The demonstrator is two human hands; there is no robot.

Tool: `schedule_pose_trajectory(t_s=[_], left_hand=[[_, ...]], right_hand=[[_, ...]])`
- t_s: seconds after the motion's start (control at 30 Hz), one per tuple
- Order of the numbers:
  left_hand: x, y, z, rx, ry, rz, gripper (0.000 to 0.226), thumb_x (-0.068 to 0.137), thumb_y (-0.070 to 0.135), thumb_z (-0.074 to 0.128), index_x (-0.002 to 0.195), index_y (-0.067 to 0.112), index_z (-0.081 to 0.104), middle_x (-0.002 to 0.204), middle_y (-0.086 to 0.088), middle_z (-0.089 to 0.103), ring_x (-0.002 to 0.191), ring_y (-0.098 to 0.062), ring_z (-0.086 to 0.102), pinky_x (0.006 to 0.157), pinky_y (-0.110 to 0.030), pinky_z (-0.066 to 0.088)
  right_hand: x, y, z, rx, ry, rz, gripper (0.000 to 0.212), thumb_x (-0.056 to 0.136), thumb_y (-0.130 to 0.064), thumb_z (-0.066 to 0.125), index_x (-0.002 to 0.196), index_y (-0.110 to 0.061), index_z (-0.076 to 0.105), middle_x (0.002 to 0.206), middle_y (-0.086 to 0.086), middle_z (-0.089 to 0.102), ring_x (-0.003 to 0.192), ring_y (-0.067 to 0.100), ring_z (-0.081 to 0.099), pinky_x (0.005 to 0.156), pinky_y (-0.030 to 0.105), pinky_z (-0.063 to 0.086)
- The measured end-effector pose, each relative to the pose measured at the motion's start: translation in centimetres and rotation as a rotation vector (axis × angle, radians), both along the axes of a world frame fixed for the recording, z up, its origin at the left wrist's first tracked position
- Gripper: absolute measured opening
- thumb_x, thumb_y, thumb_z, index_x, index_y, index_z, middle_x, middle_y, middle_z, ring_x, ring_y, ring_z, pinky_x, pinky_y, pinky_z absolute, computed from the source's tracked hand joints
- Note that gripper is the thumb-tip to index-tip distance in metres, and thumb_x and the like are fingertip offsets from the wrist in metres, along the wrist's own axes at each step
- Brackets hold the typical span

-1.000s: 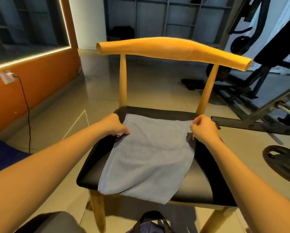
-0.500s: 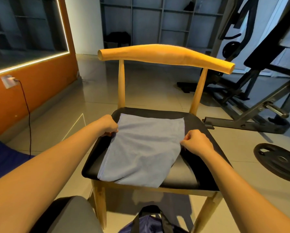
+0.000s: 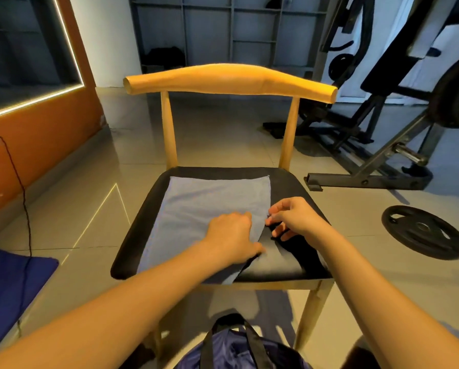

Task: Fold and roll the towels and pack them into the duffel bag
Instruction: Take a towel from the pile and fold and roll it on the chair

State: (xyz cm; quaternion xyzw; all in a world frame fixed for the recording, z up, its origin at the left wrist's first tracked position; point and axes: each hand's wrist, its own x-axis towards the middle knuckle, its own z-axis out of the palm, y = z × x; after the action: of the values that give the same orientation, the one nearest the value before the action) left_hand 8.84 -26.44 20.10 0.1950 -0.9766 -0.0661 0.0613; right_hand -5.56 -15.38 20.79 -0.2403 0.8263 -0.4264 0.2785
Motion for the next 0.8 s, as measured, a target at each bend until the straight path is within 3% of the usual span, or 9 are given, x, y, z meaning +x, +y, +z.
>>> schedule_pose_trajectory(t_s=[0.1,0.2,0.27,0.37,0.47,0.63,0.73,0.8], left_hand=[[-0.3,-2.5,-0.3,0.245,0.076,0.162,0.024,0.089,0.031,0.063,0.08,0.009,0.061,0.087,-0.015,0.068,0.085,-0.037,0.062,0.067,-0.037,0.045],[0.8,-4.8,0.4,0.734,0.192,0.298,0.026,0.092,0.02,0.068,0.07,0.007,0.061,0.059,-0.011,0.047,0.057,-0.023,0.044,0.06,-0.031,0.038],[1.5,-5.3,0.6,0.978,0.243,0.393,0.015,0.094,0.009,0.066,0.079,0.007,0.062,0.064,-0.01,0.048,0.057,-0.019,0.043,0.057,-0.026,0.038],[1.9,-5.6,0.6,1.168,0.27,0.483,0.007,0.094,0.003,0.062,0.091,0.007,0.066,0.081,-0.013,0.06,0.069,-0.022,0.054,0.062,-0.028,0.046],[1.8,-5.7,0.6,1.219,0.26,0.49,0.01,0.093,0.003,0.06,0.099,0.006,0.067,0.089,-0.014,0.062,0.076,-0.024,0.057,0.065,-0.031,0.05],[1.8,-5.4,1.2,1.197,0.268,0.503,0.017,0.095,0.001,0.057,0.107,0.001,0.068,0.093,-0.014,0.062,0.075,-0.023,0.058,0.052,-0.028,0.052],[1.9,-5.4,1.2,1.068,0.256,0.466,0.011,0.094,0.002,0.059,0.091,0.004,0.07,0.085,-0.013,0.063,0.072,-0.022,0.057,0.054,-0.027,0.052],[1.9,-5.4,1.2,1.01,0.223,0.437,0.014,0.094,0.006,0.061,0.084,0.01,0.07,0.087,-0.011,0.065,0.073,-0.02,0.056,0.061,-0.029,0.05]], right_hand=[[0.3,0.4,-0.4,-0.045,0.01,0.016,0.01,0.094,-0.005,0.067,0.103,-0.01,0.067,0.096,0.014,0.074,0.064,0.02,0.073,0.06,0.03,0.06],[1.1,0.4,-0.8,-0.088,0.01,0.041,0.01,0.095,-0.002,0.063,0.102,-0.008,0.068,0.095,0.016,0.075,0.06,0.021,0.069,0.058,0.031,0.058],[2.0,-0.2,-0.9,-0.099,0.01,0.085,0.013,0.095,-0.002,0.061,0.105,-0.007,0.068,0.093,0.016,0.074,0.058,0.021,0.066,0.056,0.032,0.056],[3.2,-1.2,-0.8,-0.107,0.012,0.149,0.019,0.097,-0.004,0.06,0.115,-0.006,0.064,0.096,0.019,0.073,0.058,0.024,0.063,0.053,0.033,0.055],[3.8,-2.3,-1.1,-0.076,0.02,0.154,0.027,0.097,-0.007,0.059,0.123,-0.013,0.057,0.096,0.017,0.07,0.056,0.02,0.065,0.049,0.03,0.054],[3.3,-3.1,-1.1,0.079,0.173,0.158,0.018,0.092,-0.005,0.058,0.098,0.009,0.068,0.081,0.015,0.073,0.053,0.019,0.065,0.049,0.028,0.055],[2.1,-2.2,-1.2,0.172,0.228,0.179,0.018,0.09,-0.009,0.06,0.089,0.007,0.07,0.073,0.012,0.07,0.057,0.021,0.062,0.051,0.029,0.052],[1.4,-1.9,-1.3,0.179,0.323,0.193,0.02,0.086,-0.019,0.062,0.082,0.0,0.069,0.073,0.01,0.069,0.065,0.027,0.063,0.059,0.038,0.054]])
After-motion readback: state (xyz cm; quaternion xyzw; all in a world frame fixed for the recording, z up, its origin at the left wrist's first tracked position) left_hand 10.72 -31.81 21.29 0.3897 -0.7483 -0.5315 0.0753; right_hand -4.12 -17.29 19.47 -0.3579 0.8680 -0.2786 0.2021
